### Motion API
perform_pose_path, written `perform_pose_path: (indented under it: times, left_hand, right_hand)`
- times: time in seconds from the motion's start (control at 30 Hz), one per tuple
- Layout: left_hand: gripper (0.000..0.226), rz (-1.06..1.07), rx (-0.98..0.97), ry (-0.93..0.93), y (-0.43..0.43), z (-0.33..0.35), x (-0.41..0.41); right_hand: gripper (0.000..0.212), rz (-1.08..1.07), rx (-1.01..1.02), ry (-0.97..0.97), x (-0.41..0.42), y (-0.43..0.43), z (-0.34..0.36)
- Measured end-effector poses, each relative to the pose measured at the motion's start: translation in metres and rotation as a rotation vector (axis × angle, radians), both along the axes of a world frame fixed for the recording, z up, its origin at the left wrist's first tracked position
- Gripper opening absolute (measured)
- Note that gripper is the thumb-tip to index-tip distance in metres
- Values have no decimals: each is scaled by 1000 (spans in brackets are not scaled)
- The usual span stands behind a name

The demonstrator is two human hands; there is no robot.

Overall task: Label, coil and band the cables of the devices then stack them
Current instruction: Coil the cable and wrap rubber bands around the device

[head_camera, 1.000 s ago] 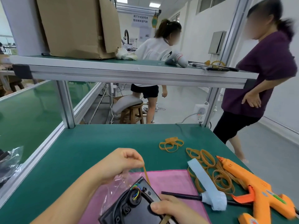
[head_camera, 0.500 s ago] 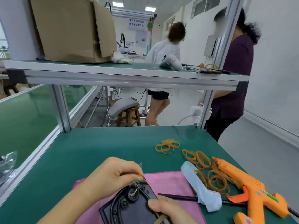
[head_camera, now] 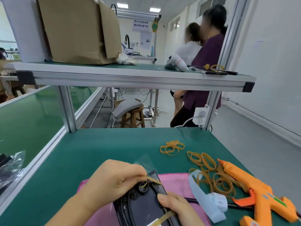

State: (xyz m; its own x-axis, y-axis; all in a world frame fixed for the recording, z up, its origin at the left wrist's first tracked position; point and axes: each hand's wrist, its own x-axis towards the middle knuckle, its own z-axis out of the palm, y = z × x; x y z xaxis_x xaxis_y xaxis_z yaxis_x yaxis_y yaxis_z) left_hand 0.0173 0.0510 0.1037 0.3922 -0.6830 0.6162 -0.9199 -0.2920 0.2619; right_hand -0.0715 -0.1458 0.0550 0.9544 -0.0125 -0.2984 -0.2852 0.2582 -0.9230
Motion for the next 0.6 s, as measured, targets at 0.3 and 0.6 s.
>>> perform_pose_path:
  times: [0.3,0.6]
  left_hand:
    - [21,280,-221,538,23,-18,4]
    - [19,448,-86,170,17,-26,-17]
  right_hand:
    - [52,-46,64,4,-2,-4,-5]
    - [53,-19,-28,31,-3,11,-5]
